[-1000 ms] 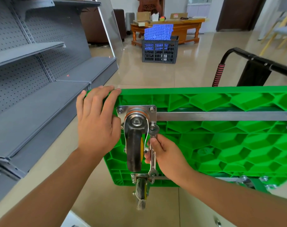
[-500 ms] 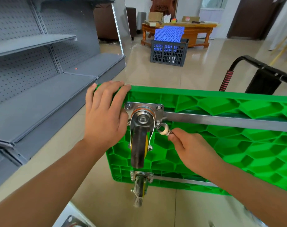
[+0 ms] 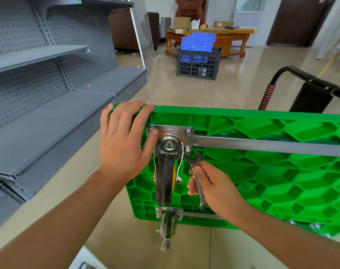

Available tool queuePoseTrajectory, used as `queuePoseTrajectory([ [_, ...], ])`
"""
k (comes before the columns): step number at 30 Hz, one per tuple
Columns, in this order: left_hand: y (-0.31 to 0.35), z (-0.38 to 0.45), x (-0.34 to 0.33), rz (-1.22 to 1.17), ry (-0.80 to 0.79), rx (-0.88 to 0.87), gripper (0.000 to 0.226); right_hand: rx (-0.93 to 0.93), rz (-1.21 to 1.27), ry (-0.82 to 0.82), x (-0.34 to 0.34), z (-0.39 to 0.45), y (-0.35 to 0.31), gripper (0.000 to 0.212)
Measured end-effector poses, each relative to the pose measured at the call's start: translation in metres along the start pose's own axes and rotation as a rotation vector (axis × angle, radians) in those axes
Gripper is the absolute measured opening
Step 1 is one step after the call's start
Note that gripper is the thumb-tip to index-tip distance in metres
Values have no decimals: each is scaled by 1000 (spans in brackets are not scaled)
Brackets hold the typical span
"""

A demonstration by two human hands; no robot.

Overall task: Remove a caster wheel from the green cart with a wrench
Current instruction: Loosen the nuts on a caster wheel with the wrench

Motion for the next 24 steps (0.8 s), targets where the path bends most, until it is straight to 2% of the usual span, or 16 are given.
queuePoseTrajectory([
  [12,-1,-1,-2,8,47,-14,45,-2,18,52,-16,3,-3,27],
  [15,-2,-1,-2,10,49,-12,44,191,-213,121,-2,4,-10,27],
  [19,-1,-1,-1,9,65,-10,43,588,-747,227,25,9,-41,32],
  [21,-1,-1,-1,10,63,-11,43,660,-848,244,33,12,-49,32],
  [24,-1,0,-1,10,52,-7,43,629,-788,201,32,11,-43,34],
])
Point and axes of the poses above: each hand's wrist, its own z-axis towards the middle knuckle, its own x-axis out of the back of the hand, y = z × x, the point moved 9 cm from there along z, towards the middle knuckle, and after that the axes turned 15 degrees about y, right-handed, at the moved point
